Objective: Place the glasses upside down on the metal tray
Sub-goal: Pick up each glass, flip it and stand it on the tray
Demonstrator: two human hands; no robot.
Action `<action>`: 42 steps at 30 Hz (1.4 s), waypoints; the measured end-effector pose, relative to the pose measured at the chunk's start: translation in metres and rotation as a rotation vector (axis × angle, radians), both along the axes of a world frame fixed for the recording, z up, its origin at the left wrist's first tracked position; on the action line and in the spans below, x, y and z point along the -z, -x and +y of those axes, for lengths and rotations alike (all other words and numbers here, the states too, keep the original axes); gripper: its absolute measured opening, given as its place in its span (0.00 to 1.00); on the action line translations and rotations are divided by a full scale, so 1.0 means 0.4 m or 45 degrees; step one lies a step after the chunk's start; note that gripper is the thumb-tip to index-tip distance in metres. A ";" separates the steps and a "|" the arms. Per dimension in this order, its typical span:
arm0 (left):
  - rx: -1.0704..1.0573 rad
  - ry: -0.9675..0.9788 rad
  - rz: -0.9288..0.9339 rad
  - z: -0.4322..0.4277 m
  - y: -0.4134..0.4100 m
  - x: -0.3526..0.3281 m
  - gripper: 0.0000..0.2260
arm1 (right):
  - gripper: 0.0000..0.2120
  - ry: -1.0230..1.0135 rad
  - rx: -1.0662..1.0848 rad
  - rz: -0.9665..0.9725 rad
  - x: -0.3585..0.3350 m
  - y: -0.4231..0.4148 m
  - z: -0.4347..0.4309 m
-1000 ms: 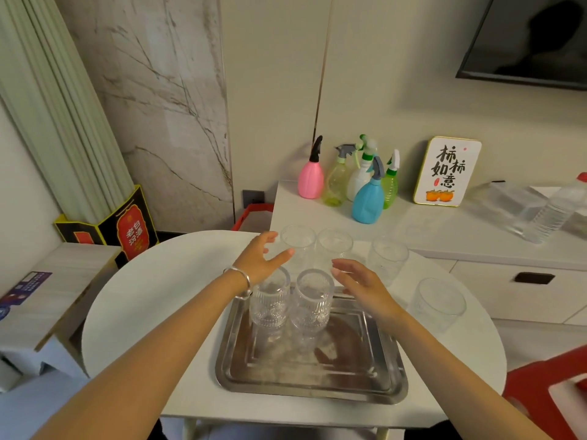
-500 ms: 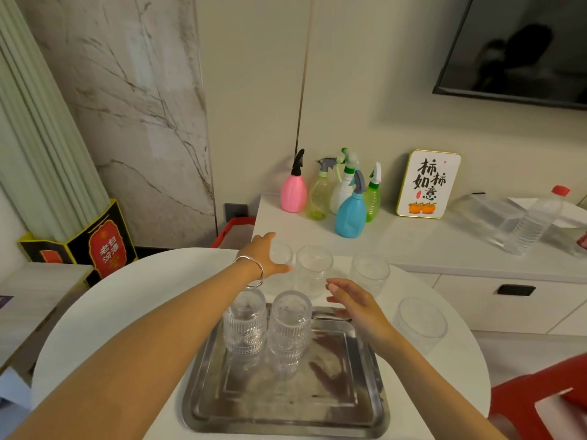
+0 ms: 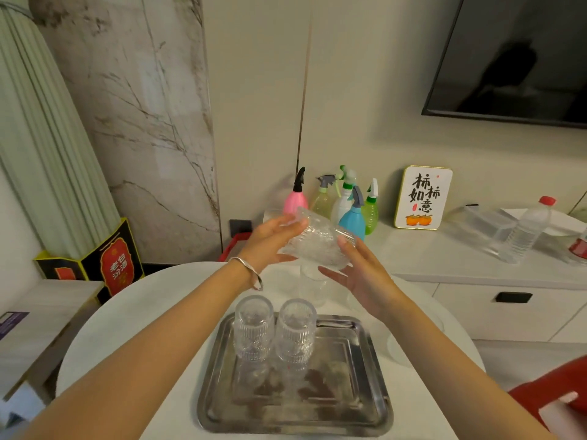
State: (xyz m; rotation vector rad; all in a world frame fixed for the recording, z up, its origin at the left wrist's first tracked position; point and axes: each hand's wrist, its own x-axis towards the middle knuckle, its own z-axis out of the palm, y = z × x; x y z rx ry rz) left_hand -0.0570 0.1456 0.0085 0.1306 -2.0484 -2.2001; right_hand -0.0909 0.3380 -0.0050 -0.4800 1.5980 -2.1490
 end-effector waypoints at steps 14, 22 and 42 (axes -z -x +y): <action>0.280 1.549 -0.225 -0.013 -0.064 0.229 0.39 | 0.33 -1.003 0.351 0.610 0.066 0.022 0.176; 0.246 1.561 -0.187 -0.010 -0.070 0.259 0.36 | 0.39 -1.288 0.137 0.703 0.176 0.008 0.138; 0.229 1.550 -0.193 -0.011 -0.065 0.266 0.35 | 0.35 -1.270 0.018 0.801 0.232 0.004 0.090</action>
